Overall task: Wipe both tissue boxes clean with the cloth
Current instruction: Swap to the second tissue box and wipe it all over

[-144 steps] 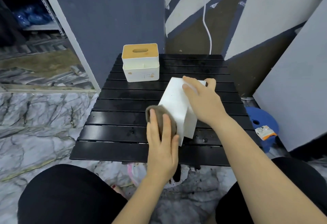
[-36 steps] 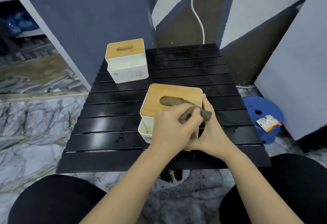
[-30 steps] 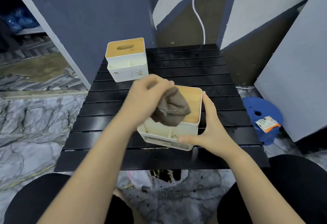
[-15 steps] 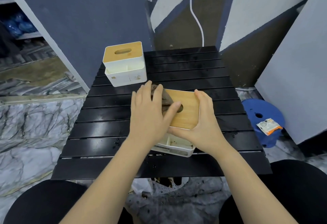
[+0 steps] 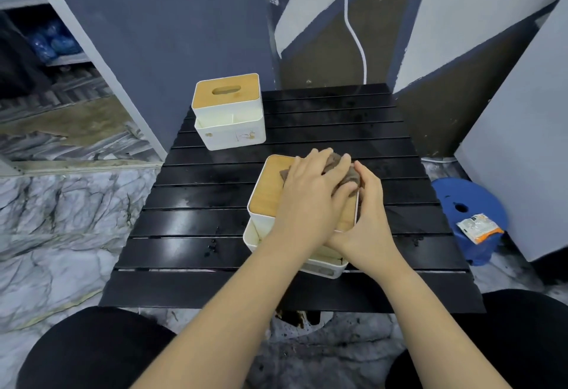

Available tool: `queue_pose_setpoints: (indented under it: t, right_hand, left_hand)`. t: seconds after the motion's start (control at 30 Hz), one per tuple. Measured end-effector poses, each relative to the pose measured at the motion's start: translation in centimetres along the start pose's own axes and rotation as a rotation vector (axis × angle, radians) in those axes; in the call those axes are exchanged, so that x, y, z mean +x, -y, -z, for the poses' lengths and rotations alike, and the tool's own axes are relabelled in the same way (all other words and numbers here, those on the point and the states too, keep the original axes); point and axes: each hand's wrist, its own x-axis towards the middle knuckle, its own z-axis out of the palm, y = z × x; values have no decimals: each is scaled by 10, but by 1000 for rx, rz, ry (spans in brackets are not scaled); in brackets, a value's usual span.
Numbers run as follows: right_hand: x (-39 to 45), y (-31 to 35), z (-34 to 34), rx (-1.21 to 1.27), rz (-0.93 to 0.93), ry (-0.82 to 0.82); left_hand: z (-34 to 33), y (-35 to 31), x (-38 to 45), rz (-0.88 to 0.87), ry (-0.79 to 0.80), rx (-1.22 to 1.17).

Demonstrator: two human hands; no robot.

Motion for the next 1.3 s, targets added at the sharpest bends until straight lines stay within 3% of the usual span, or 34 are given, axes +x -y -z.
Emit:
queue_pose_setpoints:
  t: [0.07,0.17,0.67,0.77,0.9,0.97,1.07,1.17,1.23,1.3]
  right_hand:
    - [-1,1,1,7,-15,1]
    - [-1,3,2,-6,-35,-1]
    - [-2,4,3,-59,6,14]
    - [-2,3,3,-46,-3,23]
    - [-1,3,4,-49,-8,36]
    - [0,1,5,-48,-7,35]
    - [0,2,4,-51,-11,33]
    - [0,2,4,-71,-18,36]
    - [0,2,6,-88,-19,48]
    - [1,2,9,-104,-15,59]
  left_hand:
    - [5,2,3,-29,-36,-2]
    - [15,1,15,-30,-27,186]
    - [53,26,33,307,-8,593]
    - [62,41,36,352,2,512]
    - [86,63,47,459,176,401]
    - [100,67,51,469,172,349]
    - [104,55,51,297,33,65]
    - [81,45,47,20,141,-24]
    - [64,57,43,7,140,36]
    - [62,73,37,106,48,-5]
